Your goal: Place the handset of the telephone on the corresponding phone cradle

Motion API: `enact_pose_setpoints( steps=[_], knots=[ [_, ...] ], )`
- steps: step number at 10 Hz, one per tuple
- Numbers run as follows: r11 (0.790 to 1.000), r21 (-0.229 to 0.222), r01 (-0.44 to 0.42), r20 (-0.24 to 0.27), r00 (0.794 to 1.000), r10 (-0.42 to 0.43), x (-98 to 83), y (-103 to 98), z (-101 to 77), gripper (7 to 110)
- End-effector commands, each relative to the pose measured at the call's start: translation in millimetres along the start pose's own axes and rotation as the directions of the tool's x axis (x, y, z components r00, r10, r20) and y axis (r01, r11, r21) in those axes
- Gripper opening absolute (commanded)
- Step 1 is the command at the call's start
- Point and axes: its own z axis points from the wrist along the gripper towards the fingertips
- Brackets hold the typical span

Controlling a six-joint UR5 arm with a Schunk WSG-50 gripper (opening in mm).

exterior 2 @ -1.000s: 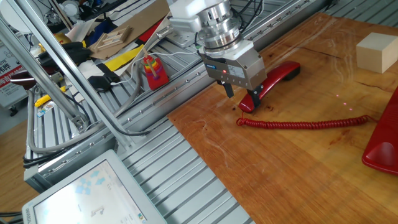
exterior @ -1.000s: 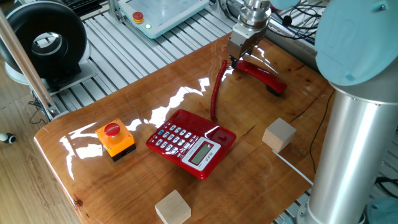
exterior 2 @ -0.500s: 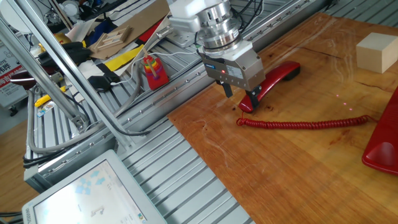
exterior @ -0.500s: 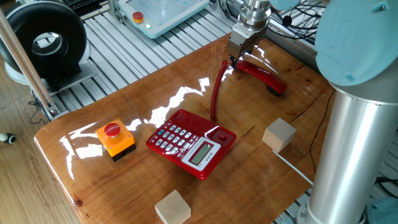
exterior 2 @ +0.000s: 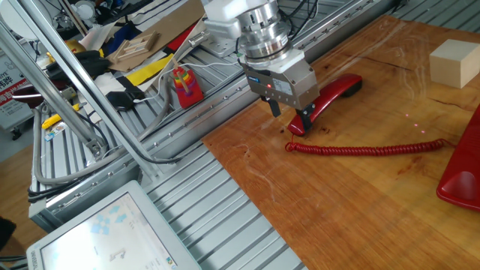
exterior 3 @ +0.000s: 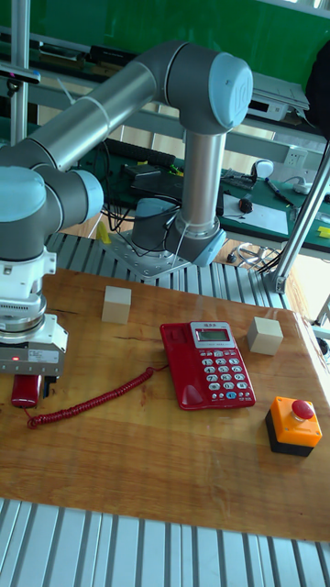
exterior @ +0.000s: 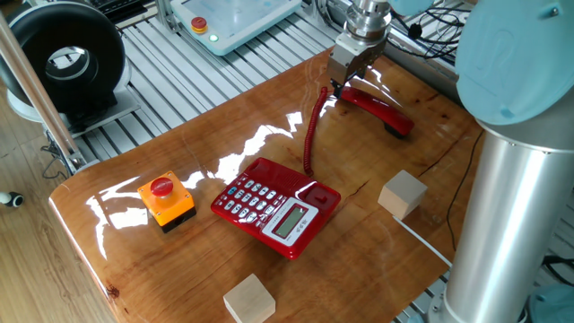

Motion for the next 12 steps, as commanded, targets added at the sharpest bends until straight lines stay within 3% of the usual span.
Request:
enact_pose_setpoints(
  steps=[1,4,6,8,12],
  knots=[
    [0.999,-0.022,-0.027,-0.004,1.000,0.027,14.6,12,-7.2,88],
    [1.000,-0.014,-0.024,-0.012,1.000,0.023,35.7,18,-14.6,88],
    [0.998,0.011,0.065,-0.004,0.998,-0.065,49.9,2,-10.9,88],
    [0.990,-0.003,0.138,0.010,0.990,-0.138,60.8,1,-13.6,88],
    [0.988,-0.037,0.151,0.044,0.988,-0.149,64.3,8,-21.5,88]
  ],
)
